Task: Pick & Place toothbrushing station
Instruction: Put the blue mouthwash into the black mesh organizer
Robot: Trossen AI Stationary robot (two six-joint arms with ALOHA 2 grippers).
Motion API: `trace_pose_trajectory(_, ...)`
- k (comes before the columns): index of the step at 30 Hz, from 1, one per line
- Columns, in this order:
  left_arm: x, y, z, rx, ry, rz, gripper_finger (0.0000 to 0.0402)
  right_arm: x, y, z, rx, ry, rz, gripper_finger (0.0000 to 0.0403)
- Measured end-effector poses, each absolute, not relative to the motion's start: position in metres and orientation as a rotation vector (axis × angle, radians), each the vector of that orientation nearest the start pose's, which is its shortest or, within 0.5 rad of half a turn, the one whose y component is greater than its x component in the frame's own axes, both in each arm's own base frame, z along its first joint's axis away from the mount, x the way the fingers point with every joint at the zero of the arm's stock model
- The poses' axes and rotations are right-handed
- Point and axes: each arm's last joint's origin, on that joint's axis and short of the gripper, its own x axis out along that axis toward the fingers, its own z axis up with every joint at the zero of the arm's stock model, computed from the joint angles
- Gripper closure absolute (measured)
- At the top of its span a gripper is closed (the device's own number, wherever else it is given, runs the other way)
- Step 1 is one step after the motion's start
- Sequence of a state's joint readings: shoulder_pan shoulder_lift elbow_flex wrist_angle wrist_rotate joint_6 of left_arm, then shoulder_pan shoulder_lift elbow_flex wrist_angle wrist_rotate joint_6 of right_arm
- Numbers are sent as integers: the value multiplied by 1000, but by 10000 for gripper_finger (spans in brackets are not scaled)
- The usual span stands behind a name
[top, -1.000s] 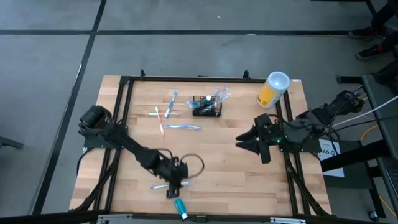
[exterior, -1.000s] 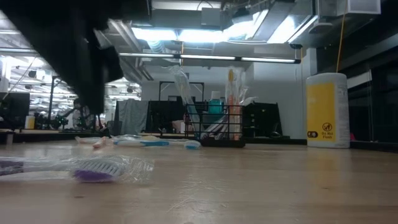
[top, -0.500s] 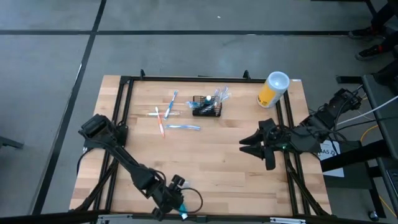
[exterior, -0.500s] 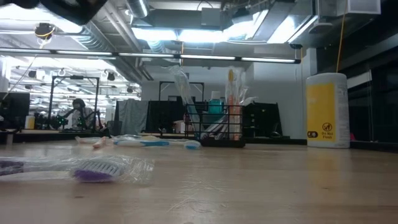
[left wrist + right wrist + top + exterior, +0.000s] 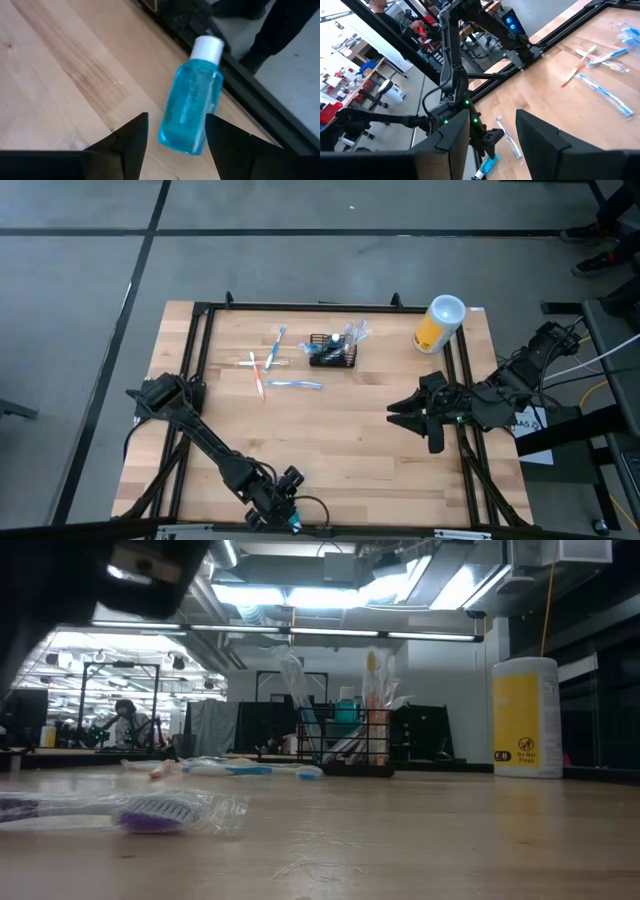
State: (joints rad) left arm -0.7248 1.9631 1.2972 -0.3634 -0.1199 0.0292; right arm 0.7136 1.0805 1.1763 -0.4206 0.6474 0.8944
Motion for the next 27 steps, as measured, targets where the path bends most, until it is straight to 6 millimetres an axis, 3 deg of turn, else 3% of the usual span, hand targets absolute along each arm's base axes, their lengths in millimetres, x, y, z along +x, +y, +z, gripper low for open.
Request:
trace_pose_trajectory(7,306,-268,152,411,924,-566,208,178,131,391,700,261,-52,239)
trace_pose_trajectory(16,296,-282,150,380,928,-605,207,177,132,390,706,262,-49,239)
trace_pose_trajectory(27,307,-270,145,378,940,-550,207,177,132,390,706,262,-50,239)
